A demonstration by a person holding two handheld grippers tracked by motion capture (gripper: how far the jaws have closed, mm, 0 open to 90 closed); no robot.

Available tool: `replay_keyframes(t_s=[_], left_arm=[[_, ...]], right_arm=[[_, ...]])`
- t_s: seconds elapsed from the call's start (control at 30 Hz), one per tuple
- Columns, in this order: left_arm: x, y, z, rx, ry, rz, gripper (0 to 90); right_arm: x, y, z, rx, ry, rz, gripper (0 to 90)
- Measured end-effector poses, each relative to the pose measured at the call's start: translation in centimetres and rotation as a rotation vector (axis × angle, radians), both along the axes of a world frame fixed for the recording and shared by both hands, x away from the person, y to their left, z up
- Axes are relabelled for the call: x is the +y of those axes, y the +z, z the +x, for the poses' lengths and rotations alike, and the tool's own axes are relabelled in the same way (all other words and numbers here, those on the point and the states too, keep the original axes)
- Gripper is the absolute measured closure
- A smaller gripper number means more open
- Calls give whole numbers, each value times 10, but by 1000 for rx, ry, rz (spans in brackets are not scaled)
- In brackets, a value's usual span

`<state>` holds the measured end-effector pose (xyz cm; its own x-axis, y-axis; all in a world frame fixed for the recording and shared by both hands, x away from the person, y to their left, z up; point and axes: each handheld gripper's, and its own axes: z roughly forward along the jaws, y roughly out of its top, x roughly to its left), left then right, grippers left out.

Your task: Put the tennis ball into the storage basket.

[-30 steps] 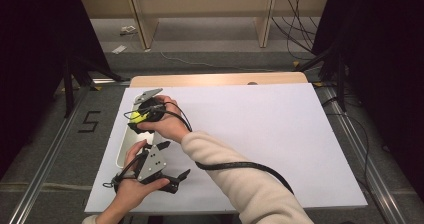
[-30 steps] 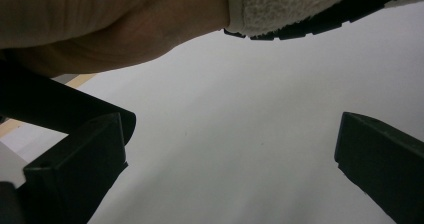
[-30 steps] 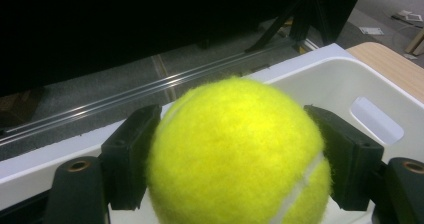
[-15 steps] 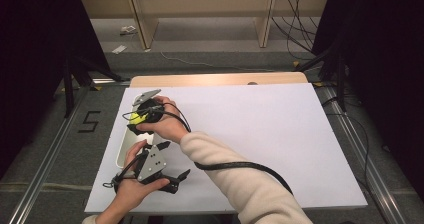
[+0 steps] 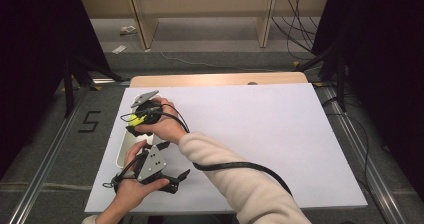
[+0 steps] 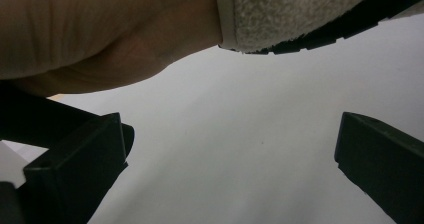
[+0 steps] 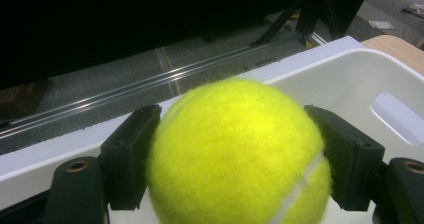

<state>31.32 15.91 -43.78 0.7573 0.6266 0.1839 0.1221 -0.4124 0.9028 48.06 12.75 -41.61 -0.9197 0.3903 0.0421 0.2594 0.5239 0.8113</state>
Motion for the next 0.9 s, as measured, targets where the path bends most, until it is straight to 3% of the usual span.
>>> replay_keyframes(t_s=[0.43, 0.9], left_arm=[[0, 0, 0, 2, -1, 1, 0], [-1, -1, 0, 4, -1, 1, 0]], right_arm=[[0, -2, 0, -1, 1, -4, 256], [-7, 5, 1, -4, -16, 15, 179]])
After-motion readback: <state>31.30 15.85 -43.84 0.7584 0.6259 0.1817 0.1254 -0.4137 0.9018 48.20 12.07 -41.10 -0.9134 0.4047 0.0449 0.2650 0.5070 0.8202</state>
